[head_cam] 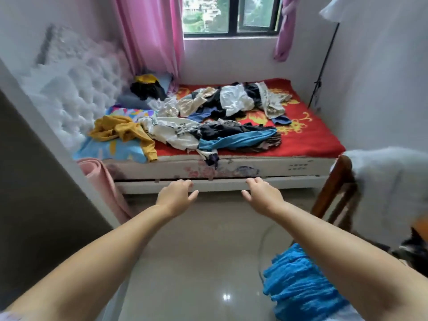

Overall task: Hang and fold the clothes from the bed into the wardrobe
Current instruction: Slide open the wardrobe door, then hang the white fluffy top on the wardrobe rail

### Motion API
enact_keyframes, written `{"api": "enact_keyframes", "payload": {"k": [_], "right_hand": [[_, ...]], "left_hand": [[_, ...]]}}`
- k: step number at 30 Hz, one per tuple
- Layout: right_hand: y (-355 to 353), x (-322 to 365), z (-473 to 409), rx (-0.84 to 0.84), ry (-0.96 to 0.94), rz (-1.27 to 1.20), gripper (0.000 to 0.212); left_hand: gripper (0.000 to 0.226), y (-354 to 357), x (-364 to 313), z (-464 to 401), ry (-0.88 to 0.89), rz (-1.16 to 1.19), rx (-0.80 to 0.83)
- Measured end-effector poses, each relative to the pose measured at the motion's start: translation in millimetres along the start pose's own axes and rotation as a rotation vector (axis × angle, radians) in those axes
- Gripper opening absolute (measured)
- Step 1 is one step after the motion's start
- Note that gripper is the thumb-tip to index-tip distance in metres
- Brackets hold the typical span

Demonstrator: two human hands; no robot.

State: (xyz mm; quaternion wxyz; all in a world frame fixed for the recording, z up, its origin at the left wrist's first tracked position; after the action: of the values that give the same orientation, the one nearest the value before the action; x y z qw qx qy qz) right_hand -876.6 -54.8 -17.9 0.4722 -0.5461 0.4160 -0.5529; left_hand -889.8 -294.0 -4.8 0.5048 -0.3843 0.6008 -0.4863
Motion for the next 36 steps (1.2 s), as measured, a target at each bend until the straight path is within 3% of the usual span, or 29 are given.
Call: {"api": "enact_keyframes", "payload": {"k": [5, 15, 19, 23, 26, 29, 32, 36], "right_hand": [[-24, -91, 15, -0.079, 0.204, -0.019, 0.046], [-40, -243, 62, -0.285, 0.731, -0.2, 0.029], [-7, -290, 109, -0.208, 1.002, -0.303, 0.027], [13, -349, 153, -0.14, 1.244, -0.509, 0.031], [29, -382, 172, -0.08, 1.405, -0.713, 0.04], [46, -412, 174, -0.022, 1.434, -0.822, 0.042], [61, -426, 160, -0.112, 1.443, -1.004, 0.037], [97, -437, 135, -0.37, 1.545, -1.504, 0.053]], "left_hand": [[0.036, 28, -98, -70, 0.232, 0.001, 0.076], [0.037, 62, -269, -170, 0.687, -0.001, 0.229], [0.032, 83, -344, -166, 0.879, 0.023, 0.22], [0.032, 109, -426, -139, 1.258, 0.003, 0.159], [0.036, 145, -469, -109, 1.565, -0.25, 0.166], [0.042, 188, -502, -90, 1.763, -0.603, 0.082], [0.056, 213, -517, -90, 1.738, -0.887, 0.047], [0.069, 232, -534, -99, 1.685, -1.093, -0.025]]}}
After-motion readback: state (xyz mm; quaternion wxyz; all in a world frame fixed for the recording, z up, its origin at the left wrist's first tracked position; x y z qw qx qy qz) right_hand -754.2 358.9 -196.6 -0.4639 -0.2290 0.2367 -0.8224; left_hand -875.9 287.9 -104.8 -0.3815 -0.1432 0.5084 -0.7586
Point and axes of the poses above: each hand's wrist, its own z-axis away from the middle knuckle, its own y-axis out of the palm, x = y × z, the point moved 4 cm from there along -z, towards the middle knuckle
